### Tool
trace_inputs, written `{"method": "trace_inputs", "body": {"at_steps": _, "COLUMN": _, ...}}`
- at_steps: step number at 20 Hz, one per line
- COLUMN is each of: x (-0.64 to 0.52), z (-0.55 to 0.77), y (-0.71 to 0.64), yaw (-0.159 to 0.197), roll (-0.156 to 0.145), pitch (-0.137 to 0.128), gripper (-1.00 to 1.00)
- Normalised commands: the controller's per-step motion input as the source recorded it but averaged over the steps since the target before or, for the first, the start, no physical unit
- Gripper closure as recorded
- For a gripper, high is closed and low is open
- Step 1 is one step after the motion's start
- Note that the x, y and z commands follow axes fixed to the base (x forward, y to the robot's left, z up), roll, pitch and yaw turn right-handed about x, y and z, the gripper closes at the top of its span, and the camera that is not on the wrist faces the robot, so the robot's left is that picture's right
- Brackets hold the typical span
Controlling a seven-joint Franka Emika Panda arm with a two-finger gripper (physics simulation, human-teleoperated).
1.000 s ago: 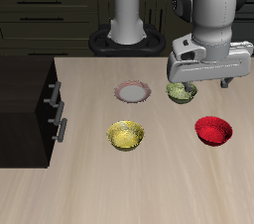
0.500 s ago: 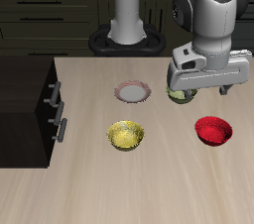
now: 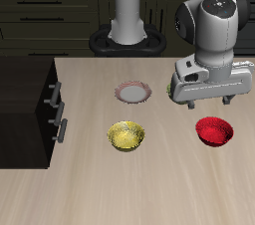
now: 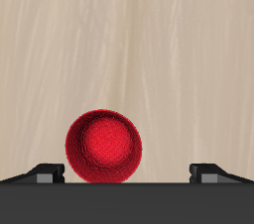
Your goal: Place the red bowl on top of the wooden cabinet
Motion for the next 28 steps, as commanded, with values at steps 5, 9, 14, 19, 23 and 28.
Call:
{"method": "trace_inputs", "body": {"at_steps": 5, "x": 0.01, "z": -0.08, "y": 0.01, "yaw": -0.030, "roll": 0.005, "pitch": 0.013, "gripper": -1.00}}
{"method": "trace_inputs", "body": {"at_steps": 9, "x": -0.07, "z": -0.04, "y": -0.03, "yaw": -0.010, "roll": -0.007, "pitch": -0.003, "gripper": -1.00}}
{"method": "trace_inputs", "body": {"at_steps": 14, "x": -0.03, "z": -0.13, "y": -0.11, "yaw": -0.029, "roll": -0.021, "pitch": 0.038, "gripper": -1.00}}
{"method": "trace_inputs", "body": {"at_steps": 19, "x": -0.02, "z": -0.17, "y": -0.10, "yaw": 0.028, "roll": -0.018, "pitch": 0.024, "gripper": -1.00}}
{"method": "trace_inputs", "body": {"at_steps": 23, "x": 0.04, "z": 0.00, "y": -0.06, "yaw": -0.007, "roll": -0.004, "pitch": -0.005, "gripper": -1.00}}
{"method": "trace_inputs", "body": {"at_steps": 28, "x": 0.00, "z": -0.08, "y": -0.05, "yaw": -0.004, "roll": -0.002, "pitch": 0.009, "gripper": -1.00}}
